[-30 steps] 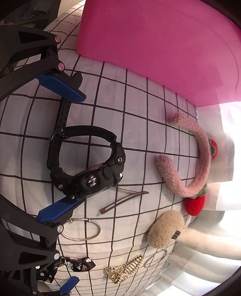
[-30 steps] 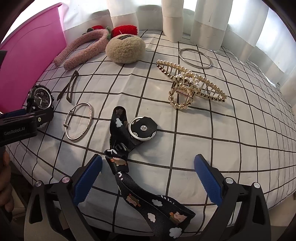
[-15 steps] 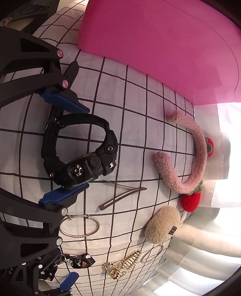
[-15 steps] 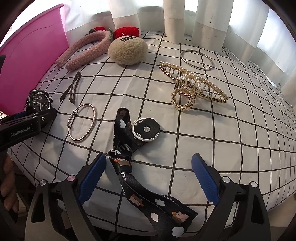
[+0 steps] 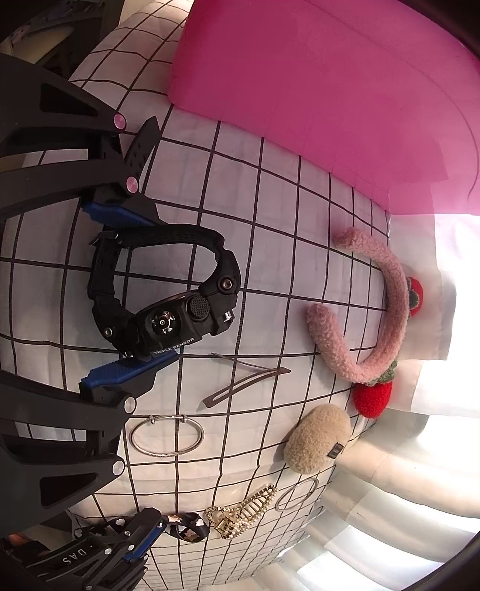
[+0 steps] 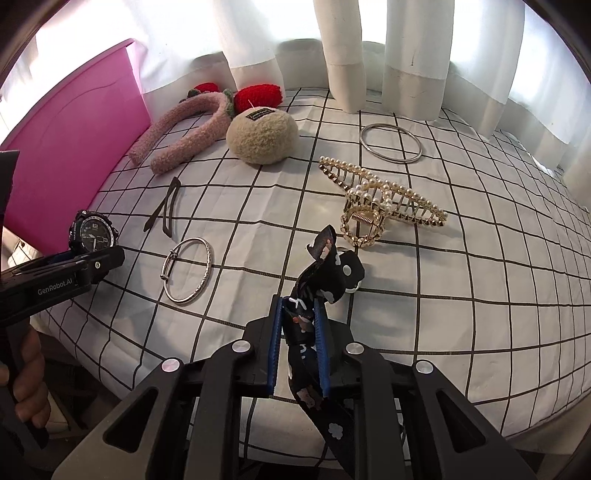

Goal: Organize jewelry
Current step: 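Carry the watch in the left tool and clip in the right tool over the pink tub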

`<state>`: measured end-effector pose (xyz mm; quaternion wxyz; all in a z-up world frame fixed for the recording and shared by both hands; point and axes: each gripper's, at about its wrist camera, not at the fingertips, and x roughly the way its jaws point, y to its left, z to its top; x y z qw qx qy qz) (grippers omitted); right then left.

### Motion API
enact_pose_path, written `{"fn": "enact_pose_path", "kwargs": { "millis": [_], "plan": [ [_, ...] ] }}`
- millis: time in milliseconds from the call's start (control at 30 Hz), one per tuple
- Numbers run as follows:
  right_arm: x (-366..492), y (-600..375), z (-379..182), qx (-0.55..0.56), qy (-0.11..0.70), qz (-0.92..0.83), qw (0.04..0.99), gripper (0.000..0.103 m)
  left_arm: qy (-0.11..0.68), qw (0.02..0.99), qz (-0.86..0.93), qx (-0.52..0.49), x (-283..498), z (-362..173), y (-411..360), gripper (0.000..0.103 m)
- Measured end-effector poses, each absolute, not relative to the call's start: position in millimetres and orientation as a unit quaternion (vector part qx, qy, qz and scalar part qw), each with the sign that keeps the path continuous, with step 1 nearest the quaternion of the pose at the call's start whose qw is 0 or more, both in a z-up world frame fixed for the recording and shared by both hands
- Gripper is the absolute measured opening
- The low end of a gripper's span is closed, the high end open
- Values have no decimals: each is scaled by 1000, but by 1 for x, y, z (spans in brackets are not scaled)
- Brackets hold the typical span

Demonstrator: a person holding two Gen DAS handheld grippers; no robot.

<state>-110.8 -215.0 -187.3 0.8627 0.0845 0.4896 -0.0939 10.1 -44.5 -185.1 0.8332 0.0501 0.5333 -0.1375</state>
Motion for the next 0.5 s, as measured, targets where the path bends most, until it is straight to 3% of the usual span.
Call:
{"fn": "enact_pose_path", "kwargs": {
  "millis": [500],
  "plan": [
    [-110, -200, -76, 82, 414, -68, 904, 17, 467, 865, -175, 47, -6, -78, -45, 58]
  ]
}}
